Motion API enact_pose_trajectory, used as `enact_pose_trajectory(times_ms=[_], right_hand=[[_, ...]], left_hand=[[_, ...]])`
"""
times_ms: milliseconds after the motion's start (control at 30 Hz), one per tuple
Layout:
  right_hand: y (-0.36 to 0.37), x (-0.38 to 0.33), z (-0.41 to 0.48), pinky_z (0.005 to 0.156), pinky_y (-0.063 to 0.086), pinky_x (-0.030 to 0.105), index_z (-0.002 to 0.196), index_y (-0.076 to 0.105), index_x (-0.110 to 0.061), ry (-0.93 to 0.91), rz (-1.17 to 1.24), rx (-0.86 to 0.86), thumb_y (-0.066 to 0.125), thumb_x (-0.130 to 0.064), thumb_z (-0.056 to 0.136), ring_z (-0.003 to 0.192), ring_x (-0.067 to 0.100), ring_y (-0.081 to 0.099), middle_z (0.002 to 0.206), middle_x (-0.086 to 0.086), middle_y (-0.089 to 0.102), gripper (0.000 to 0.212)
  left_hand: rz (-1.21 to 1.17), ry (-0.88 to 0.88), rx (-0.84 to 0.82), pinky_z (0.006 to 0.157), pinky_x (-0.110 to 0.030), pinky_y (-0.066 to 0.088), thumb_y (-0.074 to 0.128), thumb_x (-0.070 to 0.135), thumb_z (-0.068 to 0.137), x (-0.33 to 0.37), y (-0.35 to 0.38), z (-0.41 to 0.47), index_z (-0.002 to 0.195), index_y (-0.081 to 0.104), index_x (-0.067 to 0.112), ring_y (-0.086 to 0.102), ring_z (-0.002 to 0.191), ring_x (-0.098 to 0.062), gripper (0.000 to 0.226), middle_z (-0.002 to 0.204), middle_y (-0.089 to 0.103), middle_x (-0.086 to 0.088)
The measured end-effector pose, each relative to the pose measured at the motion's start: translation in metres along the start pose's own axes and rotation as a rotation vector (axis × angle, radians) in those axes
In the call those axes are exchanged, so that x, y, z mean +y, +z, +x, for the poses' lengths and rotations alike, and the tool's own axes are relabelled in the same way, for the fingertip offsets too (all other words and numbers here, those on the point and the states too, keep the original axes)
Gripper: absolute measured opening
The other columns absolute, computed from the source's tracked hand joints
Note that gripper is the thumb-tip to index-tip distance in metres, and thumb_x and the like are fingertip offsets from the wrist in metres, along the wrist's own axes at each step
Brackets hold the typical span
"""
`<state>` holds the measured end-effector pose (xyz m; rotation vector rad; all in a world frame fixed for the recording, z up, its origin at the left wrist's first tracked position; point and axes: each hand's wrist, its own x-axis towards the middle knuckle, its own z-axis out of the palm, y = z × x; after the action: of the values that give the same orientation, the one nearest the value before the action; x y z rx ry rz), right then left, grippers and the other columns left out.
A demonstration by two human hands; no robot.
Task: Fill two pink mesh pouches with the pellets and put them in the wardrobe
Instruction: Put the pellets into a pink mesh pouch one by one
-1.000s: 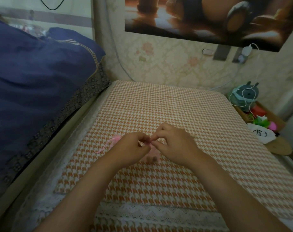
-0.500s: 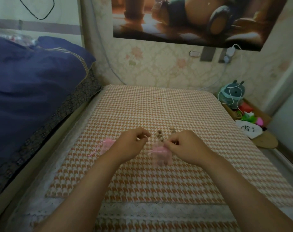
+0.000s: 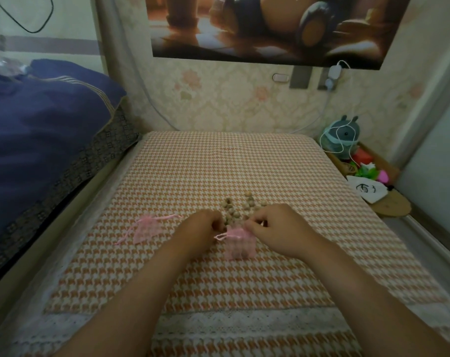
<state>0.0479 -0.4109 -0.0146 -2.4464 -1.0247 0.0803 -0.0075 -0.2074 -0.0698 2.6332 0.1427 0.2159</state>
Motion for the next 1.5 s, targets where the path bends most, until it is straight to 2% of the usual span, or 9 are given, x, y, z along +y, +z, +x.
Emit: enact_pose_trajectory(times_ms=[100,200,367,533,633,900,1100,1233,1500], right_hand=[[0.001,0.0,0.002,0.062,0.053,0.042,0.077,0.074,-0.018,0.007,-0.001,-0.006,0.056,-0.043,0.095,0.062,0.02,0.062,0.072,0.002,0.07,0.036],[0.002,-0.002,0.005,0.064,0.055,0.045,0.073,0.072,-0.017,0.002,0.002,-0.008,0.055,-0.044,0.094,0.063,0.02,0.062,0.071,0.002,0.069,0.038],[0.006,-0.004,0.008,0.059,0.051,0.046,0.063,0.064,-0.016,0.007,0.019,-0.008,0.057,-0.04,0.095,0.051,0.019,0.052,0.056,0.002,0.058,0.041],[0.006,-0.003,0.009,0.059,0.051,0.045,0.071,0.068,-0.012,0.012,0.043,-0.001,0.052,-0.044,0.094,0.059,0.027,0.059,0.065,0.006,0.065,0.043],[0.005,0.0,0.009,0.06,0.051,0.047,0.067,0.065,-0.014,0.023,0.039,0.002,0.051,-0.045,0.09,0.058,0.022,0.059,0.064,0.003,0.065,0.041],[0.001,0.004,0.005,0.051,0.035,0.037,0.057,0.058,-0.018,0.06,0.062,-0.029,0.055,-0.031,0.09,0.047,0.011,0.042,0.049,-0.004,0.049,0.036],[0.001,0.007,0.005,0.05,0.038,0.038,0.062,0.066,-0.021,0.053,0.038,-0.056,0.053,-0.034,0.09,0.046,0.013,0.042,0.054,0.002,0.057,0.033],[0.002,0.009,0.009,0.06,0.052,0.045,0.069,0.072,-0.024,0.055,0.038,-0.075,0.055,-0.04,0.088,0.057,0.021,0.059,0.064,0.001,0.067,0.03],[-0.002,0.008,0.01,0.073,0.058,0.035,0.086,0.077,-0.036,0.013,0.035,-0.032,0.067,-0.043,0.085,0.072,-0.002,0.063,0.08,-0.022,0.071,0.013]], left_hand=[[-0.035,0.004,0.033,0.066,-0.03,0.041,0.069,0.017,0.078,-0.004,0.005,0.004,0.08,0.048,0.024,0.051,0.076,-0.018,0.021,0.083,0.051,0.004],[0.022,0.012,0.001,0.075,-0.032,0.05,0.071,0.022,0.082,-0.007,0.007,0.008,0.095,0.06,0.025,0.057,0.081,-0.015,0.017,0.092,0.055,0.004],[-0.035,-0.038,-0.001,0.072,-0.036,0.052,0.063,0.015,0.087,-0.008,0.007,0.011,0.085,0.058,0.026,0.059,0.08,-0.019,0.012,0.086,0.059,0.004],[-0.322,-0.081,0.225,0.067,-0.02,0.045,0.069,0.026,0.089,0.008,-0.016,0.01,0.093,0.064,0.024,0.058,0.072,-0.004,0.006,0.087,0.064,0.013],[-0.451,0.019,0.184,0.064,-0.014,0.048,0.072,0.027,0.087,0.028,-0.03,-0.001,0.088,0.068,0.028,0.058,0.065,0.0,0.004,0.083,0.068,0.011],[-0.281,0.116,0.058,0.077,-0.022,0.05,0.069,0.031,0.088,0.043,-0.02,-0.013,0.093,0.073,0.028,0.059,0.086,-0.005,0.007,0.097,0.062,0.011],[-0.277,-0.001,0.014,0.069,-0.021,0.045,0.067,0.032,0.09,0.043,-0.018,-0.008,0.087,0.076,0.023,0.056,0.068,0.007,0.012,0.083,0.067,0.014],[-0.209,-0.057,0.027,0.073,-0.034,0.052,0.063,0.036,0.092,0.04,-0.019,-0.006,0.084,0.075,0.021,0.063,0.075,-0.006,0.021,0.081,0.071,0.006],[-0.089,-0.132,0.089,0.057,-0.036,0.052,0.063,0.048,0.086,0.044,-0.035,-0.008,0.062,0.068,0.018,0.058,0.052,-0.017,0.039,0.054,0.061,0.001]])
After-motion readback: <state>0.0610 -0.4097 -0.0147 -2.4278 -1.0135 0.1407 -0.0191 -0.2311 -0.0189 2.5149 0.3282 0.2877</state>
